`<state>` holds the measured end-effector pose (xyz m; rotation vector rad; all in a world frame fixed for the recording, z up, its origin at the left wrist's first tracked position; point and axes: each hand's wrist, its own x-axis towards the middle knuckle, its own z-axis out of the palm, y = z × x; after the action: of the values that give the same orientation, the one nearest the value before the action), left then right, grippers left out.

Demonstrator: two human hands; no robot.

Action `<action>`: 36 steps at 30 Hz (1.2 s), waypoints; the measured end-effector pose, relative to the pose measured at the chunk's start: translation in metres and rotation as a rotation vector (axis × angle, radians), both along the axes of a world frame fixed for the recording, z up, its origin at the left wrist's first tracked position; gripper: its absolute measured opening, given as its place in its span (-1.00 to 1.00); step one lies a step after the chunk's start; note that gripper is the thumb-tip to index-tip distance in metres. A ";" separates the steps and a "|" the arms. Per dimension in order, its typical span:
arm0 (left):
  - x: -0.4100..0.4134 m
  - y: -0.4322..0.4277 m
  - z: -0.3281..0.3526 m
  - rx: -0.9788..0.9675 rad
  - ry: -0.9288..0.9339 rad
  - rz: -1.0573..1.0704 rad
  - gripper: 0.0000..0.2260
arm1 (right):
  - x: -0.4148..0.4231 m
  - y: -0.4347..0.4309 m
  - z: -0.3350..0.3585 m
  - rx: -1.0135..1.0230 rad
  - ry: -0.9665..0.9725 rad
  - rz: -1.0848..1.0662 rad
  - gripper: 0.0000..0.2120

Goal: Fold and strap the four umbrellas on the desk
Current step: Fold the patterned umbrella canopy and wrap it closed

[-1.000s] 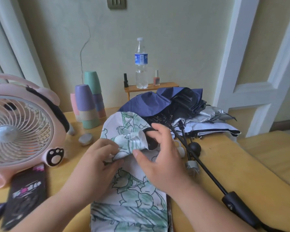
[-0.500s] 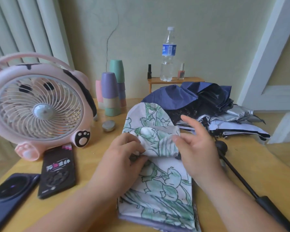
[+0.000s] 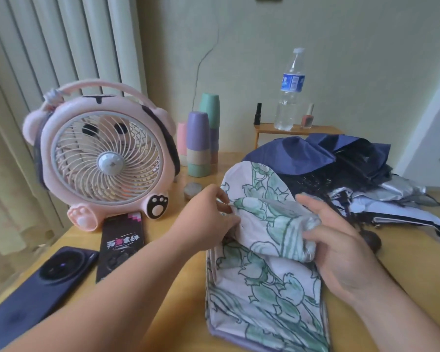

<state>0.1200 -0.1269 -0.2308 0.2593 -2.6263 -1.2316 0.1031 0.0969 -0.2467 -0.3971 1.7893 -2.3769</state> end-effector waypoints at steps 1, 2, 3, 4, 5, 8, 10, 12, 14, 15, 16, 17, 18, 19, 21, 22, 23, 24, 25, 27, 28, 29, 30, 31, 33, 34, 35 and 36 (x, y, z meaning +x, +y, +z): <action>-0.003 0.001 0.004 0.073 -0.024 -0.019 -0.70 | 0.001 0.000 0.001 0.026 0.022 0.006 -0.48; -0.005 0.003 0.009 0.147 -0.038 -0.035 -0.68 | 0.001 0.000 0.001 0.070 0.057 0.004 -0.50; -0.009 0.005 0.013 0.203 -0.048 -0.048 -0.66 | 0.002 -0.001 0.001 0.112 0.093 -0.004 -0.48; -0.012 0.008 0.018 0.248 -0.055 -0.057 -0.65 | 0.002 -0.001 0.000 0.139 0.122 -0.009 -0.47; -0.015 0.009 0.022 0.296 -0.059 -0.057 -0.63 | 0.001 -0.001 -0.002 0.146 0.143 -0.010 -0.46; -0.021 0.015 0.027 0.521 -0.099 -0.042 -0.59 | -0.003 0.001 -0.003 0.038 0.124 -0.006 -0.48; -0.024 0.020 0.024 0.607 -0.091 -0.046 -0.55 | -0.005 0.003 0.001 -0.117 0.032 0.026 -0.50; -0.025 0.024 0.020 0.538 -0.018 -0.018 -0.46 | -0.004 0.003 0.006 -0.265 -0.072 0.087 -0.53; -0.024 0.027 0.018 0.476 0.037 -0.017 -0.38 | -0.004 0.002 0.009 -0.352 -0.111 0.131 -0.54; -0.024 0.028 0.018 0.462 0.037 -0.028 -0.35 | -0.004 0.002 0.009 -0.380 -0.118 0.138 -0.53; -0.024 0.029 0.020 0.448 0.020 -0.034 -0.35 | -0.005 0.002 0.009 -0.402 -0.124 0.134 -0.53; -0.023 0.030 0.022 0.425 -0.009 -0.036 -0.35 | -0.006 0.002 0.009 -0.412 -0.124 0.128 -0.53; -0.024 0.030 0.025 0.392 -0.040 -0.036 -0.36 | -0.006 0.003 0.009 -0.415 -0.121 0.124 -0.53; -0.026 0.029 0.028 0.358 -0.064 -0.039 -0.37 | -0.007 0.003 0.009 -0.414 -0.114 0.126 -0.54; -0.030 0.026 0.033 0.329 -0.100 -0.048 -0.38 | -0.007 0.003 0.009 -0.403 -0.101 0.129 -0.55; -0.033 0.023 0.034 0.342 -0.113 -0.048 -0.40 | -0.007 0.003 0.008 -0.395 -0.094 0.125 -0.55; -0.033 0.022 0.035 0.361 -0.121 -0.045 -0.42 | -0.007 0.004 0.007 -0.387 -0.087 0.116 -0.55; -0.034 0.020 0.036 0.385 -0.122 -0.036 -0.45 | -0.008 0.004 0.006 -0.376 -0.081 0.100 -0.57; -0.033 0.018 0.038 0.424 -0.115 -0.025 -0.47 | -0.008 0.004 0.006 -0.364 -0.076 0.073 -0.59; -0.031 0.012 0.040 0.550 -0.076 -0.019 -0.52 | -0.010 0.005 0.003 -0.341 -0.077 -0.015 -0.60; -0.030 0.008 0.040 0.631 -0.055 -0.027 -0.55 | -0.011 0.005 0.002 -0.329 -0.079 -0.063 -0.59; -0.028 0.003 0.040 0.716 -0.037 -0.044 -0.58 | -0.012 0.005 0.001 -0.317 -0.085 -0.108 -0.58; -0.025 -0.002 0.039 0.802 -0.021 -0.070 -0.63 | -0.013 0.006 0.000 -0.305 -0.091 -0.145 -0.58; -0.023 -0.005 0.038 0.891 -0.002 -0.103 -0.68 | -0.014 0.006 0.000 -0.297 -0.097 -0.173 -0.58; -0.018 -0.010 0.034 1.034 0.044 -0.151 -0.72 | -0.014 0.006 0.000 -0.286 -0.099 -0.207 -0.56; -0.015 -0.011 0.032 1.046 0.062 -0.156 -0.73 | -0.013 0.006 0.000 -0.278 -0.096 -0.215 -0.55; -0.012 -0.011 0.030 1.007 0.073 -0.159 -0.73 | -0.013 0.006 0.001 -0.272 -0.093 -0.212 -0.56; -0.009 -0.011 0.028 0.926 0.073 -0.164 -0.70 | -0.012 0.006 0.002 -0.269 -0.093 -0.198 -0.57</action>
<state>0.1113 -0.1378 -0.2024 0.1337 -1.8567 -2.3780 0.0912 0.1033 -0.2451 -0.1395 1.5378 -2.7341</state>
